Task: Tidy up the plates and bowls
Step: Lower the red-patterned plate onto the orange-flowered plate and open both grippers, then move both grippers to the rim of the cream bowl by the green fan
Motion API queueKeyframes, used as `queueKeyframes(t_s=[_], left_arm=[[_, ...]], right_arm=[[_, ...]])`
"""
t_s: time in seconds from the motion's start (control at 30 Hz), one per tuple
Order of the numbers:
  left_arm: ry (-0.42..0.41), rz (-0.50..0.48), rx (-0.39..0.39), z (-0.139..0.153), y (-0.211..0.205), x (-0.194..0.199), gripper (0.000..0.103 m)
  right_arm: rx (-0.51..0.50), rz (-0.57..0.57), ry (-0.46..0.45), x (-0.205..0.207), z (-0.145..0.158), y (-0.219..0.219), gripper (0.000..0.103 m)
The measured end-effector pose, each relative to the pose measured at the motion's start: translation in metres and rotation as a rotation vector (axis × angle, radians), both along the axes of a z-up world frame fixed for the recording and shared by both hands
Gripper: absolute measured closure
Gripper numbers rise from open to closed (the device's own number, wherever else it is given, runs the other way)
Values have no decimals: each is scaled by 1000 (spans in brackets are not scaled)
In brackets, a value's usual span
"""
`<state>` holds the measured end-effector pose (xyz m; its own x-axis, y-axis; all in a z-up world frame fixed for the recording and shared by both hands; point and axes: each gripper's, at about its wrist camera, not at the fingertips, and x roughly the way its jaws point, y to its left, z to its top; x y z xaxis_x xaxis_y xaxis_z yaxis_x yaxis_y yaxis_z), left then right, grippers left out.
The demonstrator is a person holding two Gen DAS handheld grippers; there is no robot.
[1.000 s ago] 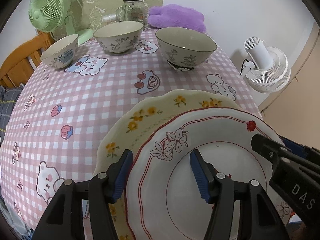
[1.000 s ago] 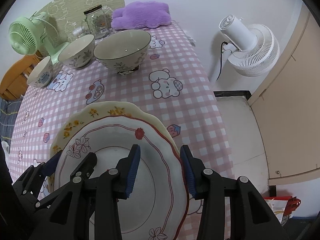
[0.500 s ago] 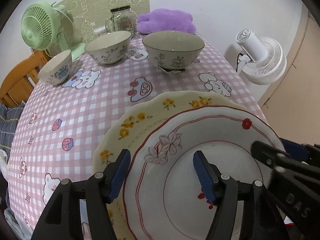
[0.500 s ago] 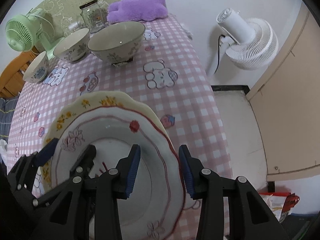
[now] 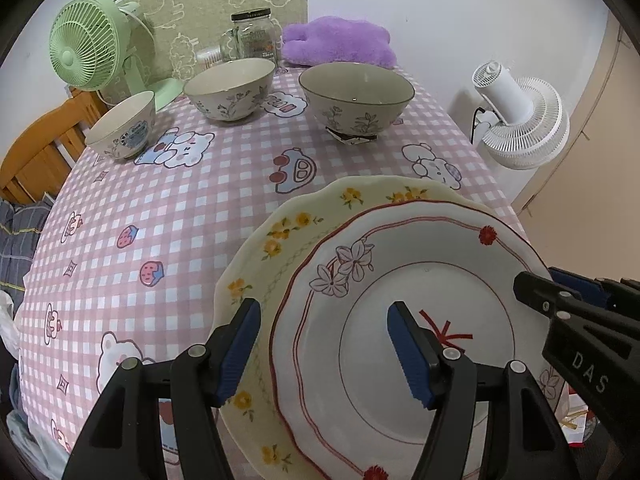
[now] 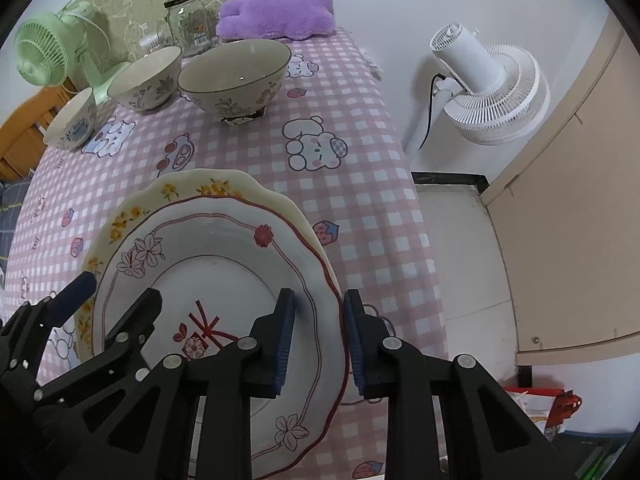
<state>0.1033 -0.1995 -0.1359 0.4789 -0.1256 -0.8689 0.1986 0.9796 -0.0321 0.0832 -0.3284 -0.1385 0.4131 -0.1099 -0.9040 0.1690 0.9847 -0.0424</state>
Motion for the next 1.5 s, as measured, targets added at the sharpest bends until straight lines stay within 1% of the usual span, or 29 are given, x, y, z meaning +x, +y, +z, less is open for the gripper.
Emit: queueKeyframes(t_s=[0.2,0.3,0.57,0.83,0.9,0.97,1.03,1.07,1.1,1.17,1.33,1.4,1.5], left_arm=[[11,2,-2,-3,3,-1,35],[11,-2,-7,-3,3,-1,35],[2,0,-1,-3,6,1,34],[10,6,-21,-4,11,4,34],[1,9,-20,-1,14,4,31],[-12,14,-19,5,17,3,19],[-32,15,-16,13,20,2,15],[-36,16,-16,16,21,2,14],[-41,16,-18,20,24,2,13],[-53,20,-26,28,30,2,10],[-85,49,-62,51,53,7,8],[-110,83,-80,61,66,10,9],[-117,108,-85,66,83,17,10]], right_arm=[[1,-27,0,-2,2,-1,75],[-22,-8,-14,-5,8,5,75],[-6,2,-14,3,2,11,77],[-8,3,-22,11,0,16,77],[24,-23,-45,10,3,13,77],[61,-19,-80,10,10,13,76],[79,12,-105,12,18,18,71],[83,22,-112,12,21,20,61],[92,37,-126,13,27,25,48],[111,58,-156,13,36,32,37],[123,117,-175,20,53,58,35],[134,147,-183,23,60,71,35],[160,175,-209,26,68,85,35]])
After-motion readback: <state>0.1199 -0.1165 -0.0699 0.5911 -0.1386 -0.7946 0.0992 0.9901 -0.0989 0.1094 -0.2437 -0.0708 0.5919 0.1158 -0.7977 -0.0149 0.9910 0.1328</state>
